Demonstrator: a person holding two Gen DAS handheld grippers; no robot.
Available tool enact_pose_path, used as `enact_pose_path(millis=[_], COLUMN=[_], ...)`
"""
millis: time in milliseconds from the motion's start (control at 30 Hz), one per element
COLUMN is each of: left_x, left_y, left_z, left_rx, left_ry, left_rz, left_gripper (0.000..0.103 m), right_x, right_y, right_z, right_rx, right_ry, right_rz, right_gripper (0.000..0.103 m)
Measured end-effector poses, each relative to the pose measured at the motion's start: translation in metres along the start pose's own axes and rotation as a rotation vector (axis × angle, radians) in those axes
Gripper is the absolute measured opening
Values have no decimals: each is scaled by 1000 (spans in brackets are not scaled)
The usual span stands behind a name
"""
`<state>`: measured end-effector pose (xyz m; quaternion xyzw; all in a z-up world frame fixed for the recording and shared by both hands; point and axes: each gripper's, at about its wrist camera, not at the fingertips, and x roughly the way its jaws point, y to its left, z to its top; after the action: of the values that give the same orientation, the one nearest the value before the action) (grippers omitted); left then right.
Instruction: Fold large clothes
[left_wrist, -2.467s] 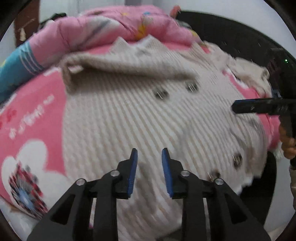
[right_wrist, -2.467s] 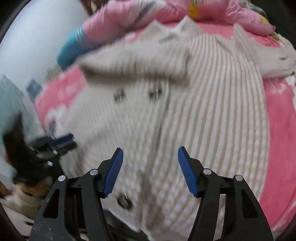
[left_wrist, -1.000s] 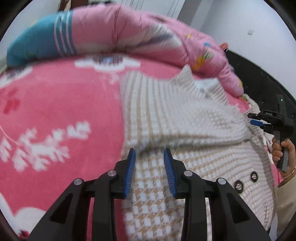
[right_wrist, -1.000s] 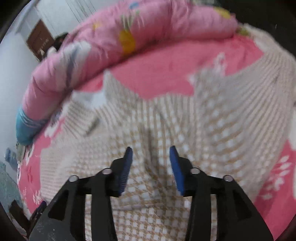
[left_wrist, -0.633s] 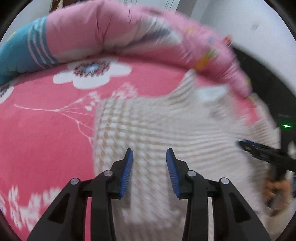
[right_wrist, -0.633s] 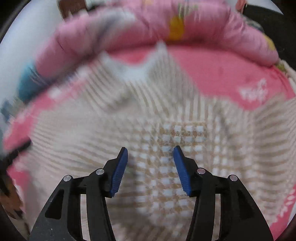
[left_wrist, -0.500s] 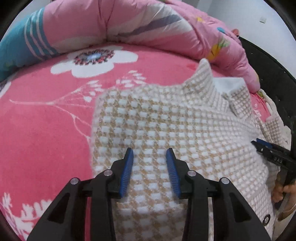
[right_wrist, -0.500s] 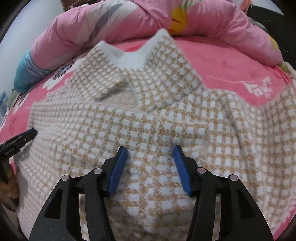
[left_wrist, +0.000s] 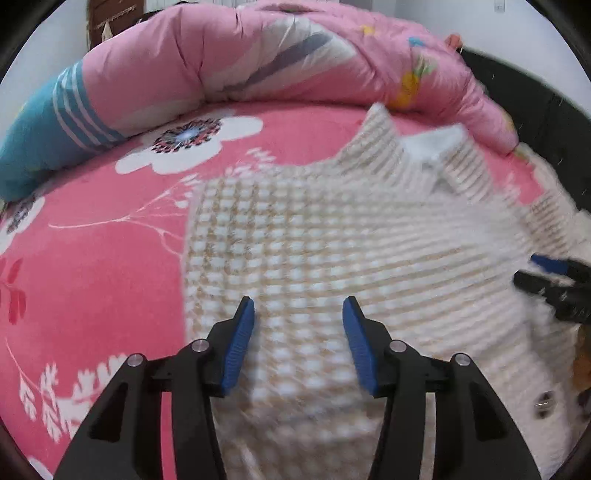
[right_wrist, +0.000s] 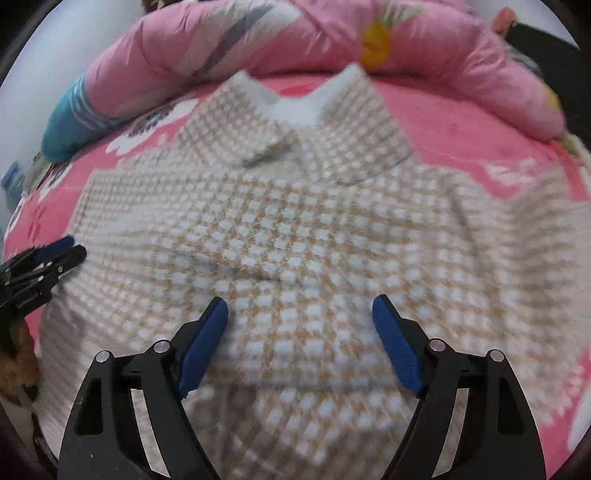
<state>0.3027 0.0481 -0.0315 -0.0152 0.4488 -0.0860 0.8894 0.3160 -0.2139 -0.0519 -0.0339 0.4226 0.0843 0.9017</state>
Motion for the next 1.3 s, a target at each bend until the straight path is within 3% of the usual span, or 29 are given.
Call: enact_pose_path(millis=[100, 167, 267, 333, 433, 567, 667, 733, 1300], left_x=[-22, -17, -3, 5, 9, 10, 11, 12, 11], left_y=[-24, -45, -64, -73, -78, -73, -68, -69, -67], left_z=[-1, -4, -10, -18, -27, -32, -33, -34, -37], left_rx=[39, 58, 36, 30, 57, 37, 23, 29, 34], left_ry=[-47, -9, 45, 47, 13, 2, -1, -8, -26], left_rz=[-18, -19, -46, -34, 10, 24, 18, 19, 16], left_gripper=[61, 63, 63, 72, 79, 88, 93, 94, 97], right_x=[8, 22, -4, -26, -50, -55, -39, -23, -26], right_y=[1, -5, -9, -7, -1, -12, -17, -18, -19], right_z=[-14, -21, -18, -20, -34, -61, -74, -84, -97], right_rx=[-7, 24, 72, 62, 40, 54, 75, 83, 91], right_ry=[44, 68, 79, 45, 27, 33, 85, 128, 96], right_rz=[-56, -33, -64, -81, -192, -221, -224, -233, -240], right_gripper=[79, 80, 80, 81, 84, 95, 95, 95, 95])
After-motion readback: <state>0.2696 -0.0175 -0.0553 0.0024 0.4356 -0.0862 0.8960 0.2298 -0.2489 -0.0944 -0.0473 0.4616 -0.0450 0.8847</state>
